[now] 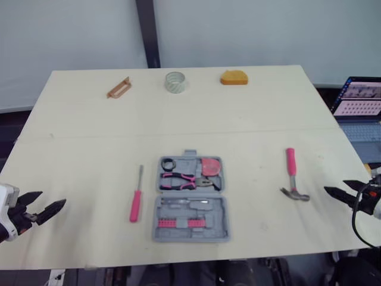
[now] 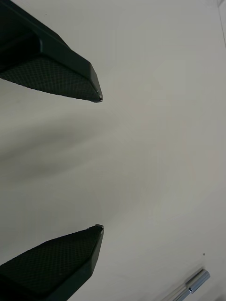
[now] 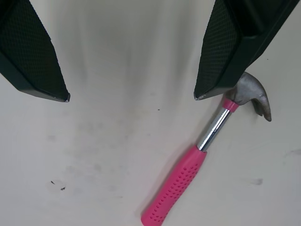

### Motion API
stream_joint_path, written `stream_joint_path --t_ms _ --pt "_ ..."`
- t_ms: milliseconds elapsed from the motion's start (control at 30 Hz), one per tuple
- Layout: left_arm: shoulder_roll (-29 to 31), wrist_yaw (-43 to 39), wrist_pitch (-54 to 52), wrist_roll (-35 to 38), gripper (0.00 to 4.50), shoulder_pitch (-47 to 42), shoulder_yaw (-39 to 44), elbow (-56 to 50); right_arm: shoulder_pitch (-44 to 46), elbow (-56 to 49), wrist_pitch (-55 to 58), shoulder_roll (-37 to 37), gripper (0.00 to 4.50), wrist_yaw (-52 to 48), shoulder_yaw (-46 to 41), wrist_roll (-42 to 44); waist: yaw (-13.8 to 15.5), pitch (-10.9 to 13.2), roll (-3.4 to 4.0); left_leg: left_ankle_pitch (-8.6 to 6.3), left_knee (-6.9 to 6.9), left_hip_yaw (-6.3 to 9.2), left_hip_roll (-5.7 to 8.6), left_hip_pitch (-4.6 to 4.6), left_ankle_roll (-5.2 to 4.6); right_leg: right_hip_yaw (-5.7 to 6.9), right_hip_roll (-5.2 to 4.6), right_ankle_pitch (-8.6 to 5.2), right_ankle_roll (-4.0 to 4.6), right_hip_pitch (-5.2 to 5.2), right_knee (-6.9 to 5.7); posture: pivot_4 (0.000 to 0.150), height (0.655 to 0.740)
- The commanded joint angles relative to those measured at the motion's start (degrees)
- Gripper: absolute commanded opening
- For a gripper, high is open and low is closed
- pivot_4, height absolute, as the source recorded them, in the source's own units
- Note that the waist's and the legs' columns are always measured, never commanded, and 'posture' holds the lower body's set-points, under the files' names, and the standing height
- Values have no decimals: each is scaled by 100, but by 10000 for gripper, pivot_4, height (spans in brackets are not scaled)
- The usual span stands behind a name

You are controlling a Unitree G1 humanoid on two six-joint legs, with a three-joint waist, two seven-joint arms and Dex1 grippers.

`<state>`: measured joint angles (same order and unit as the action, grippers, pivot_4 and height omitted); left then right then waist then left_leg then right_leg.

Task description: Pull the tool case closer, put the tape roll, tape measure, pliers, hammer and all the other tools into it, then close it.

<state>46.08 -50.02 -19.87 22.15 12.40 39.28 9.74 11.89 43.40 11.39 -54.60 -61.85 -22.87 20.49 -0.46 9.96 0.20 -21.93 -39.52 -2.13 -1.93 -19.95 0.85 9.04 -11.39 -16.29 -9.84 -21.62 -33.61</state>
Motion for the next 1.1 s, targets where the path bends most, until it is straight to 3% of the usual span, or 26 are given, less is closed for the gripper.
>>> stream_joint_path --t_ms 33,467,667,900,1033,1100 --pt "-30 59 82 57 44676 3 11 -18 48 58 -126 -112 45000 8 -100 -19 -1 0 0 0 1 -1 0 1 0 -1 0 0 0 0 0 1500 7400" --pt "-52 127 5 114 44676 -80 -210 -284 -189 -502 237 14 45000 277 -327 203 9 0 0 0 6 -7 0 9 1 -5 0 0 0 1 0 1500 7400" --pt "-19 49 -154 125 44676 -500 -1050 -1095 -660 -2294 1498 643 45000 1573 -723 581 63 0 1 0 7 -7 -2 11 3 -7 -2 0 0 3 -3 1500 7400" --pt "-286 -112 -519 191 44676 -1908 -2684 -2079 -736 -4000 3026 1366 45000 3031 -651 730 65 -2 5 2 7 -5 -1 12 6 -8 -1 0 0 2 -8 1500 7400" --pt "-725 -481 -420 45 45000 -2901 -3876 -2311 -553 -4589 3645 1718 32054 3803 -609 675 58 -5 9 2 5 -8 1 14 6 -9 -1 1 0 3 -12 1500 7400" --pt "-951 -590 -284 -107 45000 -3261 -4358 -2314 -538 -4792 3895 1832 32054 4119 -553 582 59 -6 11 2 7 -8 1 16 6 -9 0 1 0 2 -11 1500 7400"
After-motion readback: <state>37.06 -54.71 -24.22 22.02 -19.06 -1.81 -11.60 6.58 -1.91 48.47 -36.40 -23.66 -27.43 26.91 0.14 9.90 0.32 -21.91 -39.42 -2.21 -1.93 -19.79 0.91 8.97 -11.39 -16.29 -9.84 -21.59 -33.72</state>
